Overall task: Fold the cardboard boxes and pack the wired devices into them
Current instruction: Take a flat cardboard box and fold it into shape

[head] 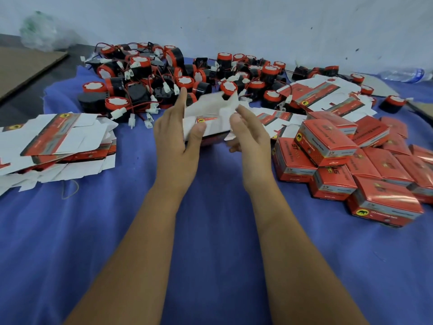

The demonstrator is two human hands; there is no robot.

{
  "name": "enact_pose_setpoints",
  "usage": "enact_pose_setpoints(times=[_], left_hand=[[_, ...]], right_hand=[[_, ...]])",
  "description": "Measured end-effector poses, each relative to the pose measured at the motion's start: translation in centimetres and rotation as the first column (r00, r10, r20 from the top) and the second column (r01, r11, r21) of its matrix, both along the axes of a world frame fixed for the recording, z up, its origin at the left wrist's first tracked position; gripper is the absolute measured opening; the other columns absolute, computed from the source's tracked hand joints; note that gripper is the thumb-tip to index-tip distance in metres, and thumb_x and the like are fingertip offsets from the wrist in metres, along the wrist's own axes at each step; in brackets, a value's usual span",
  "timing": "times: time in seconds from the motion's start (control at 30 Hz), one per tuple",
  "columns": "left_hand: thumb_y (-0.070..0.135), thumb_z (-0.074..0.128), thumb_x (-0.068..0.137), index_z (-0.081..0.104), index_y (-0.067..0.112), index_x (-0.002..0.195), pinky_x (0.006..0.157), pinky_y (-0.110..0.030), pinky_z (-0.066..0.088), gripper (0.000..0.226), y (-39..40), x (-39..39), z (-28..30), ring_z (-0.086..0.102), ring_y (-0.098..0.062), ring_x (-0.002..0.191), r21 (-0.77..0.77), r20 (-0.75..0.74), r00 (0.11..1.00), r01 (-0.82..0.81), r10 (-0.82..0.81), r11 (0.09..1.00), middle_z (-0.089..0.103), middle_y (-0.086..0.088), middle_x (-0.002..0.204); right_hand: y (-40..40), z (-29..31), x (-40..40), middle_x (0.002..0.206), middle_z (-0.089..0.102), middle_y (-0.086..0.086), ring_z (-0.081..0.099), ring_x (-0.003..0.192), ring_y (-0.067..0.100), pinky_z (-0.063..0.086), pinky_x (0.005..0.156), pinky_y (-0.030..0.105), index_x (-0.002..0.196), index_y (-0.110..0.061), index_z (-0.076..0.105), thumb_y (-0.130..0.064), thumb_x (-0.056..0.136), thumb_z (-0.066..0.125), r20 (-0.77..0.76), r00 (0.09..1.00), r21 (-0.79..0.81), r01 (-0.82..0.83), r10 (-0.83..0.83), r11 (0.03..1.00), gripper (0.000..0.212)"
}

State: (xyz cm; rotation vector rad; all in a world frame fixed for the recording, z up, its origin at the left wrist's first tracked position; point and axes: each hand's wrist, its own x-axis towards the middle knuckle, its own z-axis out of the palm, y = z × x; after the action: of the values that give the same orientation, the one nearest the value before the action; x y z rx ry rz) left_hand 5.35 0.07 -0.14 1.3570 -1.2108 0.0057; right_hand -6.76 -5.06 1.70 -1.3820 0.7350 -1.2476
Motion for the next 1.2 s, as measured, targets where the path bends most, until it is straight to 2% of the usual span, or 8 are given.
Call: enact_pose_setpoints(times=[0.13, 0.23, 0.57, 0.7, 0.87, 0.97, 1.07, 1.2], left_hand=[[0.035, 0.047, 0.102, 0.045, 0.031, 0.139, 0.088, -0.025, 0.054, 0.037, 0.4, -0.2, 0.7, 0.062, -0.002, 0.114, -0.117, -0.398, 0.898, 0.153, -0.188, 0.981, 0.066, 0.027, 0.116], [0.027, 0.051, 0.102, 0.059, 0.03, 0.123, 0.074, -0.015, 0.053, 0.023, 0.3, 0.2, 0.8, 0.068, 0.001, 0.098, -0.141, -0.574, 0.78, 0.204, -0.248, 0.969, 0.072, 0.022, 0.104], [0.021, 0.059, 0.096, 0.051, 0.028, 0.121, 0.082, -0.022, 0.053, 0.027, 0.8, -1.1, 1.6, 0.064, -0.005, 0.104, -0.208, -0.45, 0.835, 0.248, -0.318, 0.946, 0.063, 0.005, 0.118], [0.013, 0.059, 0.092, 0.048, 0.032, 0.11, 0.077, -0.019, 0.05, 0.028, 0.6, -1.5, 1.4, 0.06, 0.0, 0.093, -0.182, -0.377, 0.87, 0.267, -0.318, 0.946, 0.06, 0.021, 0.102], [0.028, 0.048, 0.098, 0.054, 0.031, 0.118, 0.083, -0.023, 0.052, 0.021, 0.3, -1.5, 1.0, 0.064, -0.005, 0.103, -0.131, -0.445, 0.815, 0.351, -0.371, 0.927, 0.065, 0.021, 0.11], [0.045, 0.025, 0.103, 0.059, 0.033, 0.124, 0.095, -0.032, 0.051, 0.042, 0.1, -1.5, 0.7, 0.063, -0.014, 0.117, -0.151, -0.575, 0.711, 0.395, -0.405, 0.906, 0.068, 0.01, 0.123], [0.038, 0.034, 0.099, 0.064, 0.046, 0.117, 0.111, -0.042, 0.042, 0.036, -0.1, -1.2, 0.8, 0.055, -0.011, 0.128, -0.081, -0.568, 0.753, 0.349, -0.331, 0.934, 0.063, 0.012, 0.132], [0.026, 0.043, 0.094, 0.062, 0.051, 0.118, 0.113, -0.035, 0.038, 0.04, -0.2, -1.2, 0.8, 0.048, -0.001, 0.132, -0.044, -0.548, 0.78, 0.335, -0.303, 0.941, 0.059, 0.024, 0.133]], right_hand=[[0.6, -0.4, 0.8, 0.128, 0.054, -0.003, 0.052, 0.118, 0.015, 0.046, 0.102, 0.039, 0.125, -0.027, 0.058, -0.044, 0.08, 0.061, -0.164, 0.985, -0.1, 0.03, -0.047, 0.995, 0.049], [0.5, -0.4, 0.7, 0.127, 0.056, -0.007, 0.053, 0.122, 0.012, 0.048, 0.098, 0.028, 0.122, -0.026, 0.056, -0.046, 0.078, 0.061, -0.101, 0.995, 0.0, -0.002, 0.002, 1.0, 0.049], [1.1, 0.2, 0.8, 0.115, 0.066, 0.0, 0.063, 0.103, 0.012, 0.053, 0.082, 0.023, 0.121, -0.018, 0.058, -0.023, 0.086, 0.056, 0.051, 0.994, -0.047, -0.091, 0.093, 0.995, 0.035], [0.9, 0.6, 0.6, 0.101, 0.065, 0.002, 0.06, 0.087, 0.009, 0.051, 0.071, 0.022, 0.116, -0.01, 0.059, -0.01, 0.078, 0.05, 0.111, 0.987, 0.006, -0.119, 0.118, 0.993, 0.039], [0.7, 0.3, 0.9, 0.092, 0.066, -0.005, 0.06, 0.081, 0.01, 0.052, 0.068, 0.026, 0.094, -0.032, 0.064, -0.002, 0.084, 0.048, 0.045, 0.996, 0.082, -0.082, 0.078, 0.993, 0.036], [0.7, 0.2, 1.1, 0.09, 0.069, -0.014, 0.062, 0.081, 0.006, 0.054, 0.068, 0.024, 0.084, -0.047, 0.065, -0.002, 0.085, 0.046, 0.015, 0.999, 0.107, -0.048, 0.047, 0.993, 0.049], [0.9, 0.2, 1.4, 0.094, 0.068, -0.014, 0.063, 0.087, 0.009, 0.055, 0.071, 0.028, 0.077, -0.06, 0.062, -0.004, 0.086, 0.045, -0.003, 0.999, 0.115, -0.048, 0.049, 0.992, 0.059], [0.9, -0.1, 1.7, 0.094, 0.067, -0.014, 0.063, 0.083, 0.004, 0.054, 0.066, 0.021, 0.086, -0.047, 0.063, -0.002, 0.087, 0.042, 0.027, 1.0, 0.104, -0.016, 0.014, 0.994, 0.049]])
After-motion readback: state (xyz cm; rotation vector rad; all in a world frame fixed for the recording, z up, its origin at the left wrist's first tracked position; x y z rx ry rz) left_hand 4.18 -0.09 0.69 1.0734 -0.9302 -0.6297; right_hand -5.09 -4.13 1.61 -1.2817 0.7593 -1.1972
